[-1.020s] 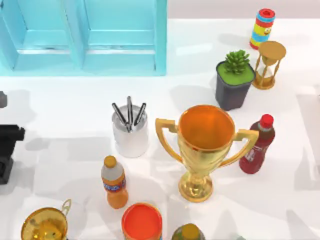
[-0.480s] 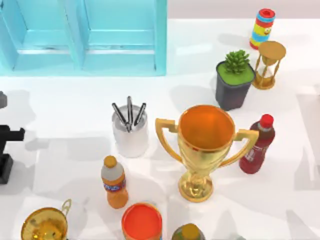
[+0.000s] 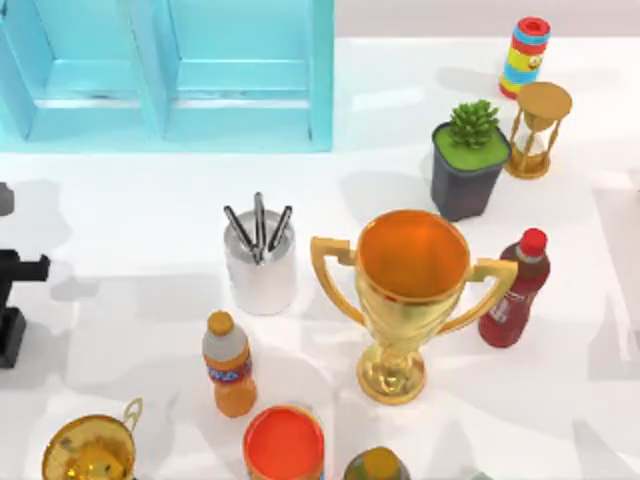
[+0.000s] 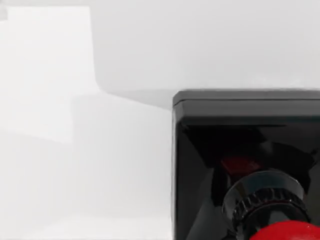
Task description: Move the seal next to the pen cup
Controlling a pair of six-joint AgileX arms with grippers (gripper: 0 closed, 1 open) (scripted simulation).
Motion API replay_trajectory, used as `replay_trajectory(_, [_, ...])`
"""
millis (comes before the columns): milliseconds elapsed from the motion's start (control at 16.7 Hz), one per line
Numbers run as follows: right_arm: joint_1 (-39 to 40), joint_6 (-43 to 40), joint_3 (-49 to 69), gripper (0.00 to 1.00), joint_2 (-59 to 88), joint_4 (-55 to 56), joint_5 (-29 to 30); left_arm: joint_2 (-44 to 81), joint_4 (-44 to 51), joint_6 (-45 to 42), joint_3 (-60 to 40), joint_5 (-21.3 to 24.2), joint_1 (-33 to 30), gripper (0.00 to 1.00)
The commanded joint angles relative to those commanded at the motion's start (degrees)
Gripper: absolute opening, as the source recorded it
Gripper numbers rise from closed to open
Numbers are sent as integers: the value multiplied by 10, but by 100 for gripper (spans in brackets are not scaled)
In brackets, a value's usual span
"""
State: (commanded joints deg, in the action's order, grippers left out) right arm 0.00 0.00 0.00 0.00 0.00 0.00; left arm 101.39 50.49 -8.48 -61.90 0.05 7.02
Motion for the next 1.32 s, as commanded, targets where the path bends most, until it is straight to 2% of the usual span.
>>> replay_trajectory(180, [0,0,0,100,0,0,0,1,41,38,-41,0,-36,0])
replay_trajectory(540, [0,0,0,100,0,0,0,-12,243,190,-216,0,-190,0])
replay_trajectory(720, [0,0,0,100,0,0,0,-25,307,250,-278,0,-250,0])
replay_trajectory(1080, [0,0,0,100,0,0,0,-25,317,261,-291,0,-260,0])
replay_trajectory(1320, [0,0,0,100,0,0,0,41,312,263,-353,0,-268,0])
